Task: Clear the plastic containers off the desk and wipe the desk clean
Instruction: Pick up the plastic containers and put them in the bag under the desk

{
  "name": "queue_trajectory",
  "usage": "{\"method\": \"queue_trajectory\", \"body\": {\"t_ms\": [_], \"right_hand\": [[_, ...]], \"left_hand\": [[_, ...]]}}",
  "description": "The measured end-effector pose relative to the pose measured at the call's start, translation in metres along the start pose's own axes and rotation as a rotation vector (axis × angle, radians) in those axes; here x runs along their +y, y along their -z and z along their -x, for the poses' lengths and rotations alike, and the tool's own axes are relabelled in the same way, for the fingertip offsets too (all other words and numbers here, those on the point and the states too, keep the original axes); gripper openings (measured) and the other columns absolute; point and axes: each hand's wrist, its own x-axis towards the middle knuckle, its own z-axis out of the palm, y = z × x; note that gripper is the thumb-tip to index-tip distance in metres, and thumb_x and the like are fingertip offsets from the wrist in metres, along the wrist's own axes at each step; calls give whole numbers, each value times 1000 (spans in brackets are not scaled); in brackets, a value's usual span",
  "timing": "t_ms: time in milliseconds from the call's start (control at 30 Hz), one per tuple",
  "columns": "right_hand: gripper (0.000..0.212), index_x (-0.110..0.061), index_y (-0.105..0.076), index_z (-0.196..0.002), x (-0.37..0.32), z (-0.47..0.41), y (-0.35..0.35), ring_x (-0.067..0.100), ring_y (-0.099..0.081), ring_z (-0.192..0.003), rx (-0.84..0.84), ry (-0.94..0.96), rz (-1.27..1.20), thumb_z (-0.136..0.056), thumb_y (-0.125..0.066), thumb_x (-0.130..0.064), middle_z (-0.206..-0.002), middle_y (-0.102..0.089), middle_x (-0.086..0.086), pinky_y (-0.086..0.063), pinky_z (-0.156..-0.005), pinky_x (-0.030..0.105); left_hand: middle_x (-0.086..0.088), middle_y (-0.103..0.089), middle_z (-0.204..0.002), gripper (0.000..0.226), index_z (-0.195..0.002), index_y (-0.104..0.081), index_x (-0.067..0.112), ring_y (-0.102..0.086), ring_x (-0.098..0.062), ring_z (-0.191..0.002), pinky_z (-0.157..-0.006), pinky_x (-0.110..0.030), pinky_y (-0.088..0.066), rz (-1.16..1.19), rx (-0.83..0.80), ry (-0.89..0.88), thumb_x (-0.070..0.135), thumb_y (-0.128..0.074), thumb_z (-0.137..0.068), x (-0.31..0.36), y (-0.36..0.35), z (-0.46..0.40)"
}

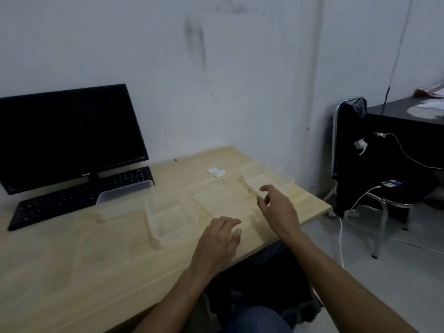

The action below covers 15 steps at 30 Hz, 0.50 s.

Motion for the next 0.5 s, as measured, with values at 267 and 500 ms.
{"method": "queue_trajectory", "body": {"t_ms": [267, 500], "right_hand": [[45, -29, -39, -138, 42, -27, -8, 17, -54, -73, -123, -125, 16, -96, -51, -34, -76, -60, -6, -39, -64, 32], [27, -24, -53, -123, 40, -30, -8, 15, -52, -79, -126, -126, 41, -98, -49, -34, -85, -58, -6, -41, -67, 32]], "left_hand": [[5, -63, -107, 36, -114, -63, 15, -52, -11, -99, -88, -23, -39, -62, 2, -16, 37, -41, -95, -8, -10, -5], [5, -62, -111, 40, -113, -63, 16, -51, -10, -103, -89, -20, -38, -35, 40, 48, 41, -39, -93, -6, -6, -3]]}}
